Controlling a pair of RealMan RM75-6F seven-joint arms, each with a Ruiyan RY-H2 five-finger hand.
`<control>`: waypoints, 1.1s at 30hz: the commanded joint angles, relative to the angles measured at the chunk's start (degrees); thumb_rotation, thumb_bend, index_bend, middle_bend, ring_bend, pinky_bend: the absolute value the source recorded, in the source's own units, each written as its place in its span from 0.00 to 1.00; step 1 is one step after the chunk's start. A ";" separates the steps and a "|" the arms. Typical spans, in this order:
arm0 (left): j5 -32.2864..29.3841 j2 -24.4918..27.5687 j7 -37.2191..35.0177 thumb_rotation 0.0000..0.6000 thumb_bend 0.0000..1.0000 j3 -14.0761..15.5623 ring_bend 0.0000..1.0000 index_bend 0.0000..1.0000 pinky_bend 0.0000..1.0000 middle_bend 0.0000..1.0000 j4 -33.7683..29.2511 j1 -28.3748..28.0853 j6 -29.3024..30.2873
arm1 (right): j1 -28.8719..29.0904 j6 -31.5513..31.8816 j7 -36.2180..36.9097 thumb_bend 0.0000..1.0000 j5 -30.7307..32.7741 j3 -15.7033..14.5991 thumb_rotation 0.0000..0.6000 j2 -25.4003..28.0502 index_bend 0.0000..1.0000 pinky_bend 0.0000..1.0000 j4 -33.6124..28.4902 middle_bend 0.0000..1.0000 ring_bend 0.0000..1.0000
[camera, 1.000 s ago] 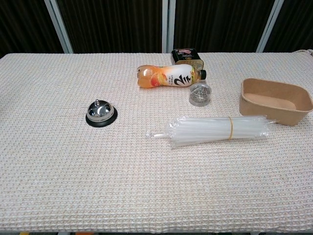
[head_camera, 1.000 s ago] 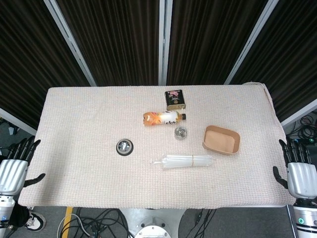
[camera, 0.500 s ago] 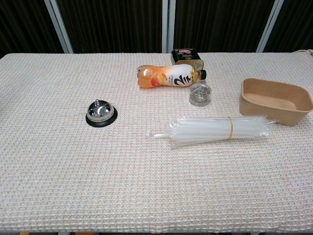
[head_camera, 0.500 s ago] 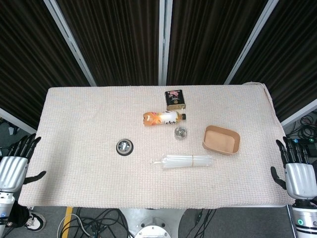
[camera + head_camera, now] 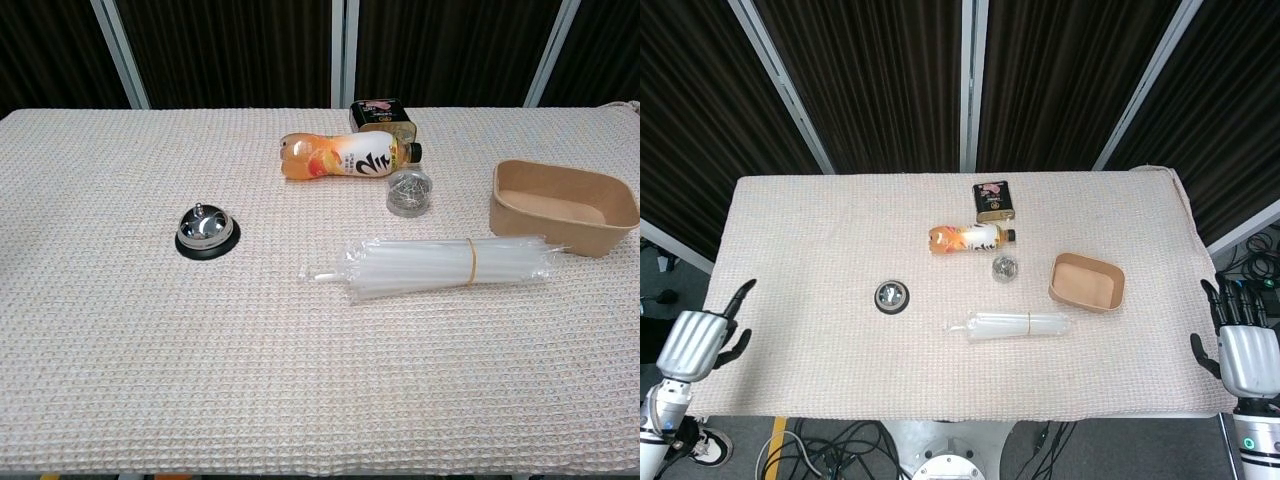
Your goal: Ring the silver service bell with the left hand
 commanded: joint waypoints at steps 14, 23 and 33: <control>5.37 -5.46 -2.16 1.00 0.46 2.70 0.83 0.05 0.82 0.92 4.44 -13.18 -16.92 | 0.20 -1.11 0.68 0.30 2.16 0.75 1.00 0.69 0.00 0.00 0.05 0.00 0.00; 1.35 -10.42 1.56 1.00 0.46 1.45 0.83 0.05 0.82 0.92 6.08 -16.23 -21.81 | 0.40 -1.66 0.86 0.30 2.03 0.39 1.00 0.21 0.00 0.00 0.35 0.00 0.00; -3.24 -14.32 5.17 1.00 0.46 -0.50 0.83 0.05 0.82 0.92 7.87 -18.72 -24.72 | 0.26 -0.59 0.46 0.30 0.79 0.21 1.00 0.50 0.00 0.00 -0.56 0.00 0.00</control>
